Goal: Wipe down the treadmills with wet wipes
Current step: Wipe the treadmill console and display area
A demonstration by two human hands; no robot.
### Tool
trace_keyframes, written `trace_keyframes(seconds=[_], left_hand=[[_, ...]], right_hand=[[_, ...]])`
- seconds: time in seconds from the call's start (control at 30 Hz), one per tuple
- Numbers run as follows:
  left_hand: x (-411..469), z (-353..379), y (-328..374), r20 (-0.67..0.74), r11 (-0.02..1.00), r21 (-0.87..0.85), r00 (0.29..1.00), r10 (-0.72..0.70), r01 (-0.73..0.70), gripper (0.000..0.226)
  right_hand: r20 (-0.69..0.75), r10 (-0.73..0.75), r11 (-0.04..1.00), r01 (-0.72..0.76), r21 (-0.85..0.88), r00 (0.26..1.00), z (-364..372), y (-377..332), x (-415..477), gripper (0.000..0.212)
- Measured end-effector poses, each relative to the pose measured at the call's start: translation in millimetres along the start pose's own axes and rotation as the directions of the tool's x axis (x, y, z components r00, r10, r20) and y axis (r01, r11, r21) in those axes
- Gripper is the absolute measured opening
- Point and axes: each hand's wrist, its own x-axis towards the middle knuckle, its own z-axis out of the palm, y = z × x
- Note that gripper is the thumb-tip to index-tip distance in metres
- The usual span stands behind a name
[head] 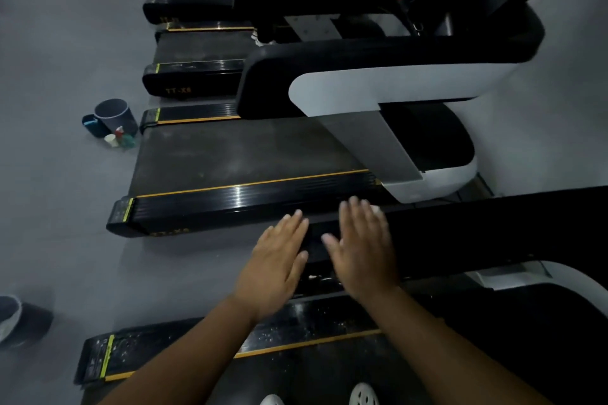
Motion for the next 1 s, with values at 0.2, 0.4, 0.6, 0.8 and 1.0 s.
trace_keyframes(seconds=[0.2,0.4,0.6,0.8,1.0], left_hand=[[-3,3,-5,0.021,0.997,0.040,0.998,0.067,-0.068,0.061],[-3,0,0,0.001,0.989,0.131,0.997,0.073,-0.072,0.063],[-21,4,2,-0.025,0.990,0.112,0.995,0.093,-0.090,0.061],[-21,-4,4,0.095,0.973,0.213,0.993,0.067,-0.086,0.096],[-21,-2,4,0.098,0.970,0.232,0.994,0.056,-0.077,0.098]], right_hand=[[-0.082,-0.237,0.966,0.244,0.083,0.968,1,21,-38,0.054],[-0.160,0.171,0.985,-0.168,0.036,0.972,-9,13,-2,0.044],[-0.193,-0.077,0.995,0.089,0.052,0.978,11,3,-45,0.042],[-0.269,-0.097,0.983,0.134,0.125,0.958,13,52,-52,0.049],[-0.226,0.036,0.998,-0.024,0.057,0.973,15,49,-53,0.058]])
